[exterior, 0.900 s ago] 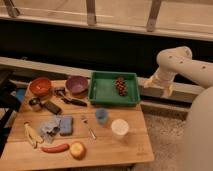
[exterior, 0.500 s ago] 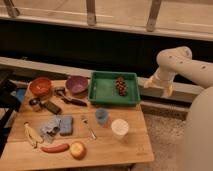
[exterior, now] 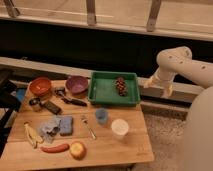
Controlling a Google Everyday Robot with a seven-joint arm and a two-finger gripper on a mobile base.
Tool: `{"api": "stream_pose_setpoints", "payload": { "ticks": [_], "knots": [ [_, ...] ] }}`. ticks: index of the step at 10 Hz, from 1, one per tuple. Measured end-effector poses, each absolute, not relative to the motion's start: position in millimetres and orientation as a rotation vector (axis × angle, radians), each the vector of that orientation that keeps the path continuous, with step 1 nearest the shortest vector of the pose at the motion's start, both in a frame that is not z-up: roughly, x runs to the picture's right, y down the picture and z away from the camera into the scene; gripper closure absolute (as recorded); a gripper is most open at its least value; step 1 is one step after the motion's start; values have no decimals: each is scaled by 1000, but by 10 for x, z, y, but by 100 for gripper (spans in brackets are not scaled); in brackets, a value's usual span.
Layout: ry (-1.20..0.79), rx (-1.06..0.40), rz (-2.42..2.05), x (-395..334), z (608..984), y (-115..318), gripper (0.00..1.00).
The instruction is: Wipe purple bowl with towel
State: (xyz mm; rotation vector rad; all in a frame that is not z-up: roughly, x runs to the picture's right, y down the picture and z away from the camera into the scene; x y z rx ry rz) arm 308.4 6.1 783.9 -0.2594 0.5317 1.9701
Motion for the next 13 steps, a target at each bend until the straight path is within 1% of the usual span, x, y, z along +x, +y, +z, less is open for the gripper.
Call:
{"api": "stream_pose_setpoints", "payload": {
  "ticks": [11,13],
  "knots": [
    [535,-259,1963,3077,7844,64,20],
    [508,-273,1921,2929,7835,48,20]
  ]
}}
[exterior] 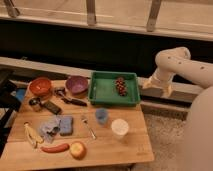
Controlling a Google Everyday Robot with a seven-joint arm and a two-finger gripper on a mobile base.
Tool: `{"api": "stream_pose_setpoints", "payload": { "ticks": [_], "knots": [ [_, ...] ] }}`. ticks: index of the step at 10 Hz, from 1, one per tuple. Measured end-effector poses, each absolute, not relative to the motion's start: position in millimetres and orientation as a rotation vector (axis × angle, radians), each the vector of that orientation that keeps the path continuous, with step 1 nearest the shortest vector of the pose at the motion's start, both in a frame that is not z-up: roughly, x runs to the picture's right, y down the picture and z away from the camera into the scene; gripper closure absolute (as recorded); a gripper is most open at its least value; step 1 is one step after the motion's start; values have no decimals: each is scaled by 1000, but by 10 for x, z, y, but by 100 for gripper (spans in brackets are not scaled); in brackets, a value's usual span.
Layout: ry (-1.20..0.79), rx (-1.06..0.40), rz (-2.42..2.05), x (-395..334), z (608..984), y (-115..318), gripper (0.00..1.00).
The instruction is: Wipe purple bowl with towel
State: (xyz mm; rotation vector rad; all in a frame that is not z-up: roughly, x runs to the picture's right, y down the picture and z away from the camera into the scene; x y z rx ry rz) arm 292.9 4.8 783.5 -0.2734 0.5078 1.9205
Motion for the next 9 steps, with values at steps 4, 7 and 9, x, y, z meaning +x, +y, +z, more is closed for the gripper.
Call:
{"api": "stream_pose_setpoints", "payload": {
  "ticks": [4,7,9],
  "knots": [
    [368,-373,1805,1953,7724,-160,20],
    [220,-505,1710,1170,7416,-203,20],
    [137,-596,1634,671,7204,-182,20]
  ]
}}
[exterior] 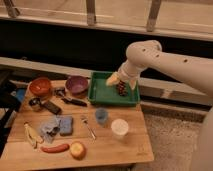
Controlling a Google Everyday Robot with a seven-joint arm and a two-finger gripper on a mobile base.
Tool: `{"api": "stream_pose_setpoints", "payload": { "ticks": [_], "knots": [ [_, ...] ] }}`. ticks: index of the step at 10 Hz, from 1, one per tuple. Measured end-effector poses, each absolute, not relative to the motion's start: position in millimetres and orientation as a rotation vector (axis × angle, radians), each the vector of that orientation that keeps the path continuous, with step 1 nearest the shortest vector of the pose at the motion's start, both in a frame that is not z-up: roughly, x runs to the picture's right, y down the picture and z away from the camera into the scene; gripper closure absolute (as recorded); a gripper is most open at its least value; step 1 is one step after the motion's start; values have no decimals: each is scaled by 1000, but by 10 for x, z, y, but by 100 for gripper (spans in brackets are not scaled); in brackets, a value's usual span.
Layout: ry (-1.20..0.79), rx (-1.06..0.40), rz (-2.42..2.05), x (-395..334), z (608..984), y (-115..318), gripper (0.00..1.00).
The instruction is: Wipe purple bowl with towel
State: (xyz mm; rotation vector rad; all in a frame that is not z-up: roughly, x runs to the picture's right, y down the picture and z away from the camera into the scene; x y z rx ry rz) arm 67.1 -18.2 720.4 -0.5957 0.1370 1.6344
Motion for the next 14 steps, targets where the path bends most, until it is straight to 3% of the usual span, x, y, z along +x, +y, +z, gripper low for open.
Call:
{"api": "stream_pose_setpoints", "payload": {
  "ticks": [3,9,14],
  "knots": [
    [67,-671,1525,232,6864,-5,20],
    [11,-700,1481,37,6851,40,20],
    [-80,-801,1314,-1181,6832,268,20]
  ]
}}
